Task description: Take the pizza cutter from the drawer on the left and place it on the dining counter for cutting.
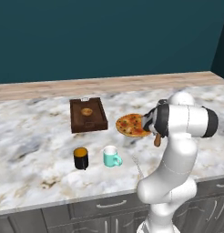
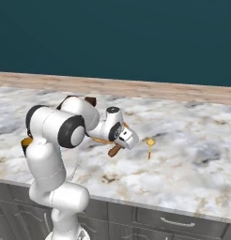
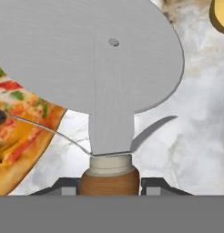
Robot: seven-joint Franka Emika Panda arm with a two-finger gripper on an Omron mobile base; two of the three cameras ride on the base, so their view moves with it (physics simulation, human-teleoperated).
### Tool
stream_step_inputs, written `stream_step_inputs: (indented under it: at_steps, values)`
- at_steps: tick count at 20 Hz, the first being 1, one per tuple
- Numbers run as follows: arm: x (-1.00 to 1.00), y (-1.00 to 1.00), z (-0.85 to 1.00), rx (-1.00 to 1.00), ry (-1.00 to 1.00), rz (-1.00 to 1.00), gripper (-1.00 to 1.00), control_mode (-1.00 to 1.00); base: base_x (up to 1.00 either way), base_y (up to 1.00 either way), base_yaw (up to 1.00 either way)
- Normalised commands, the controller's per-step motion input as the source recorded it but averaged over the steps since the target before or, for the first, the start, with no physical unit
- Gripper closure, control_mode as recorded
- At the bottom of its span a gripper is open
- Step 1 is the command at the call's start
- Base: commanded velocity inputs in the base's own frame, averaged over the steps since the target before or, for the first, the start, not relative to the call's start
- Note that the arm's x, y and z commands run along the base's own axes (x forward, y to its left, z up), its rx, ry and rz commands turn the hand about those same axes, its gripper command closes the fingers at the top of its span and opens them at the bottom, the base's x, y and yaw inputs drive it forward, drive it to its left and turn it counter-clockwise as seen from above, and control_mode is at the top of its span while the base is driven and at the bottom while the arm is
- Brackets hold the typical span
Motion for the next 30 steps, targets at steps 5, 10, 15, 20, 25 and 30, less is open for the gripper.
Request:
stream_step_inputs:
  at_steps: [5, 10, 15, 20, 25, 30]
  values:
    - [0.35, 0.00, -0.04, 0.00, 0.00, 0.00, -1.00, -1.00, 0.00, 0.00, 0.00]
    - [0.17, 0.00, 0.00, 0.00, 0.00, 0.00, -1.00, -1.00, 0.00, 0.00, 0.00]
    - [-0.02, -0.09, 0.20, 0.00, 0.00, 0.00, -1.00, -1.00, 0.00, 0.00, 0.00]
    - [-0.48, -0.03, 0.51, 0.00, 0.02, 0.00, -1.00, -1.00, 0.00, 0.00, 0.00]
    - [-0.84, 0.05, 0.57, 0.00, 0.03, 0.01, -1.00, -1.00, 0.00, 0.00, 0.00]
    - [-0.66, 0.67, 0.61, 0.00, 0.14, 0.06, -1.00, -1.00, 0.00, 0.00, 0.00]
